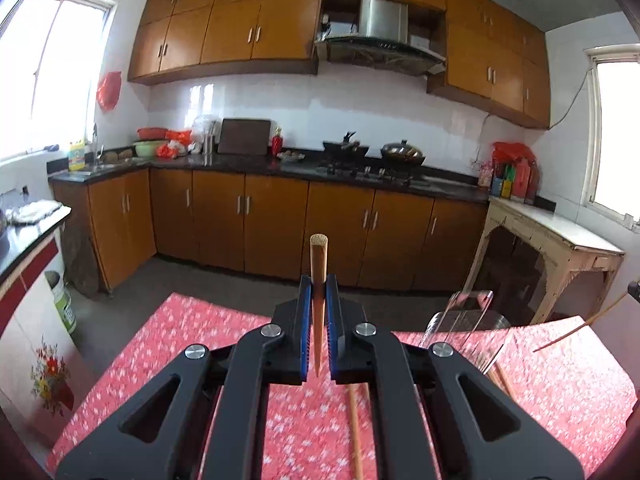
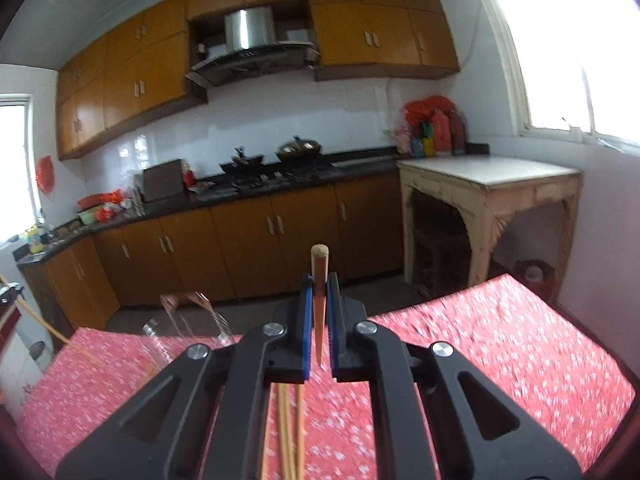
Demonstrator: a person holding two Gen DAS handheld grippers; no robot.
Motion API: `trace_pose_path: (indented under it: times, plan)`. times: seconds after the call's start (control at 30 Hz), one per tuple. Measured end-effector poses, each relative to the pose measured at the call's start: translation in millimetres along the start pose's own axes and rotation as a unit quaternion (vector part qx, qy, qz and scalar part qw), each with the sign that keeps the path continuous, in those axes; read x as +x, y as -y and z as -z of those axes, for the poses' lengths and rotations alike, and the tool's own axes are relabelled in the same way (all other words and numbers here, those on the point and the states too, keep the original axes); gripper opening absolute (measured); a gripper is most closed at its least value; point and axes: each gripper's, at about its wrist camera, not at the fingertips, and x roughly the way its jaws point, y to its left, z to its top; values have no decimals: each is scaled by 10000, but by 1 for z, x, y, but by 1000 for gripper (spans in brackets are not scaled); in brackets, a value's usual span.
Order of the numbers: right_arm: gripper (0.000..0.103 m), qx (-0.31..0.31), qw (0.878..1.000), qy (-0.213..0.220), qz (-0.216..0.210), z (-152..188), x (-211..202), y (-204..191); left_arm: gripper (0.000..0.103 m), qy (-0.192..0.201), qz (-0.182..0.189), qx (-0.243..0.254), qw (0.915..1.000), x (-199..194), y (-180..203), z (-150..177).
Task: Organize utensils
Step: 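Lift the held chopsticks upright with both tools and carry them toward the wire holder, then lower the chopsticks into the wire holder and open both tools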
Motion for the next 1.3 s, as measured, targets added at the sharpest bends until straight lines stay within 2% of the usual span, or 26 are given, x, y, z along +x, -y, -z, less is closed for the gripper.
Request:
trace_pose_path:
  times: [0.23, 0.4, 0.53, 0.93, 1.1, 1.2, 1.3]
  plan:
    - [8, -83, 9946, 195, -1015, -65, -16, -37, 7, 244, 617, -65, 9978, -8, 39, -51]
    - [8, -347, 9904, 82, -1334, -75, -6, -66, 7, 332, 921, 98, 9951, -3, 74, -64]
    - [8, -337, 9879, -330, -1479, -66, 21, -76, 7, -4, 1180, 95, 9930, 18, 90, -53]
    - [8, -62, 9755, -1465, -1642, -48, 116, -79, 7, -1004, 1122, 128, 9885, 99, 107, -25]
    - [8, 150, 9642, -2003, -1734, -34, 157, -78, 7, -1492, 1184, 70, 9817, 134, 105, -13]
    - [8, 329, 9578, -2224, -1792, -28, 176, -73, 7, -1673, 1237, 28, 9781, 146, 103, -10]
    - [8, 513, 9518, -2383, -1860, -24, 192, -69, 7, -1643, 1196, 89, 9791, 152, 106, -13]
